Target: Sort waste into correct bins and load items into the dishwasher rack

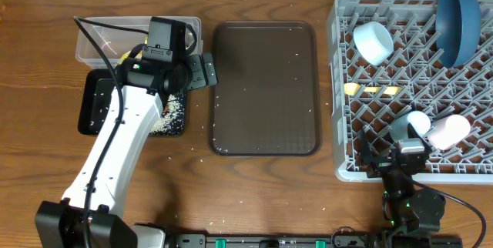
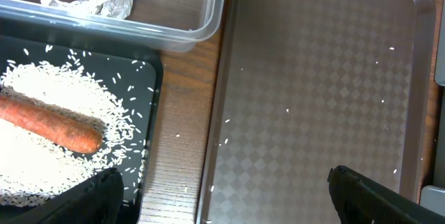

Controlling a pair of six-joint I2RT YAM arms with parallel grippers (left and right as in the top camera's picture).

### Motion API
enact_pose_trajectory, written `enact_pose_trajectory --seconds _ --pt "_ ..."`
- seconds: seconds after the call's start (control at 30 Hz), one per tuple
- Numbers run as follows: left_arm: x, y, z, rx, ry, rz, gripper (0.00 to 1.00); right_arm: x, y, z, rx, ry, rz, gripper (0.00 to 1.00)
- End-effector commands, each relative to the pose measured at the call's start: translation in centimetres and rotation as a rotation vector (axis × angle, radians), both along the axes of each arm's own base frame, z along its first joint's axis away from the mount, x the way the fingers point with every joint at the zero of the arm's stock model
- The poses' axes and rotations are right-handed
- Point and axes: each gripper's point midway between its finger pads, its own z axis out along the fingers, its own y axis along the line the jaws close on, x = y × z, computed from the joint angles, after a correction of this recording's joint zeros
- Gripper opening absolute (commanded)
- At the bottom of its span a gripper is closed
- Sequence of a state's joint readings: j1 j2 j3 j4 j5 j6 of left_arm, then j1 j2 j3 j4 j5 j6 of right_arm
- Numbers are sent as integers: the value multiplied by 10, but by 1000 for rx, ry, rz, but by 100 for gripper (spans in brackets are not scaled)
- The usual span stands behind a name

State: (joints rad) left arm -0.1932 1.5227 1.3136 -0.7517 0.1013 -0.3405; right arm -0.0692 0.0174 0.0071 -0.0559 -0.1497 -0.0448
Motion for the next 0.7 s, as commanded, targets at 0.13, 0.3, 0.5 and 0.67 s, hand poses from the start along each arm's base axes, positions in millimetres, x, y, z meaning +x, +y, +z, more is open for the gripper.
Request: enact_pose_trajectory --seconds 0.13,0.3,0.5,0.67 --pt "4 1 6 3 -17 4 97 0 0 -1 -1 0 1 99" --pt "4 1 6 3 -17 4 97 0 0 -1 -1 0 1 99" --pt "-3 10 13 33 -25 22 97 0 0 -1 -1 0 1 99" --pt "-5 15 51 128 -255 -118 97 0 0 -1 -1 0 1 99"
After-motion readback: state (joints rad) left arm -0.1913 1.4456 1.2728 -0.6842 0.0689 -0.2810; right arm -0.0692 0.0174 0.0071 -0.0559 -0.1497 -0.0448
